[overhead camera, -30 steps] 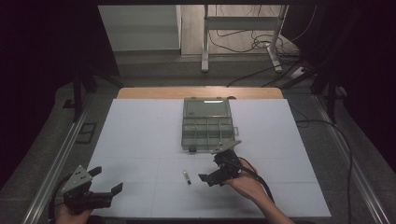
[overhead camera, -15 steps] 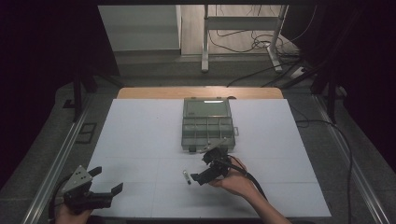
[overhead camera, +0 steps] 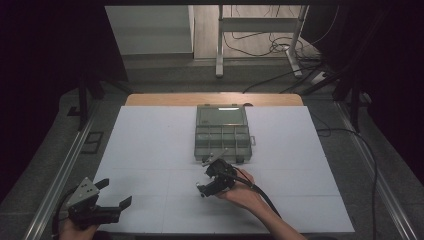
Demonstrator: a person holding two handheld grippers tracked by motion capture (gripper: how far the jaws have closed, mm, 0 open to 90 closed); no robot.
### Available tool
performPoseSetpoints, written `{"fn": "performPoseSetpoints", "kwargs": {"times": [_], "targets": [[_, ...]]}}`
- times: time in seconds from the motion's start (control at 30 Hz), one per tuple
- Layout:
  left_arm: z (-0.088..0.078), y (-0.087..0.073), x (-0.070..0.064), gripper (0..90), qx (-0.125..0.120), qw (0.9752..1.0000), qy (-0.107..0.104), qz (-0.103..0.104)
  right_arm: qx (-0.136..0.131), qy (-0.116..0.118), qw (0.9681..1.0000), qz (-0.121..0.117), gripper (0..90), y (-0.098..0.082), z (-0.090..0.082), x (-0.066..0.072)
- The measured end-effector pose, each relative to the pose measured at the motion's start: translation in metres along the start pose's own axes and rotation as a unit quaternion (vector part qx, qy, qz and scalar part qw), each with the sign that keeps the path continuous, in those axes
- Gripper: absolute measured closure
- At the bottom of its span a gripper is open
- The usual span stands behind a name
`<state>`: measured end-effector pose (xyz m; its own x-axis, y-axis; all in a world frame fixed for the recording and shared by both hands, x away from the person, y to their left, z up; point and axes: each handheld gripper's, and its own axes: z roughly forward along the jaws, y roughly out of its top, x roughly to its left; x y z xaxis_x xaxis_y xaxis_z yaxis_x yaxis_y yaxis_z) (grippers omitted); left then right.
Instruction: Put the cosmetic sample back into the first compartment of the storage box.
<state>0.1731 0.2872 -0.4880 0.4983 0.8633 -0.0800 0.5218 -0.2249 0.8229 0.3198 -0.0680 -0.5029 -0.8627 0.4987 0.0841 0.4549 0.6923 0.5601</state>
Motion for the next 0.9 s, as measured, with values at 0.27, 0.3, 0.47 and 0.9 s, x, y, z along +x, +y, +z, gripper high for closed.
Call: {"fn": "performPoseSetpoints", "kwargs": {"times": [0.27,0.3,0.47,0.9], "targets": [[0.000,0.000,0.000,1.7,0.000,1.0000,-0.001,0.002,0.015,0.006,0.9997,-0.021,50.1,0.005,0.010,0.009],[0.000,0.000,0.000,1.7,0.000,1.0000,-0.002,0.002,0.016,0.007,0.9996,-0.022,52.5,0.005,0.012,0.010],[0.000,0.000,-0.001,1.7,0.000,1.0000,-0.002,0.004,0.036,0.005,0.9985,-0.041,67.7,0.003,0.020,0.017],[0.001,0.000,-0.001,1.7,0.002,1.0000,-0.003,0.007,0.023,0.004,0.9991,-0.035,81.4,0.000,0.015,0.014]]}}
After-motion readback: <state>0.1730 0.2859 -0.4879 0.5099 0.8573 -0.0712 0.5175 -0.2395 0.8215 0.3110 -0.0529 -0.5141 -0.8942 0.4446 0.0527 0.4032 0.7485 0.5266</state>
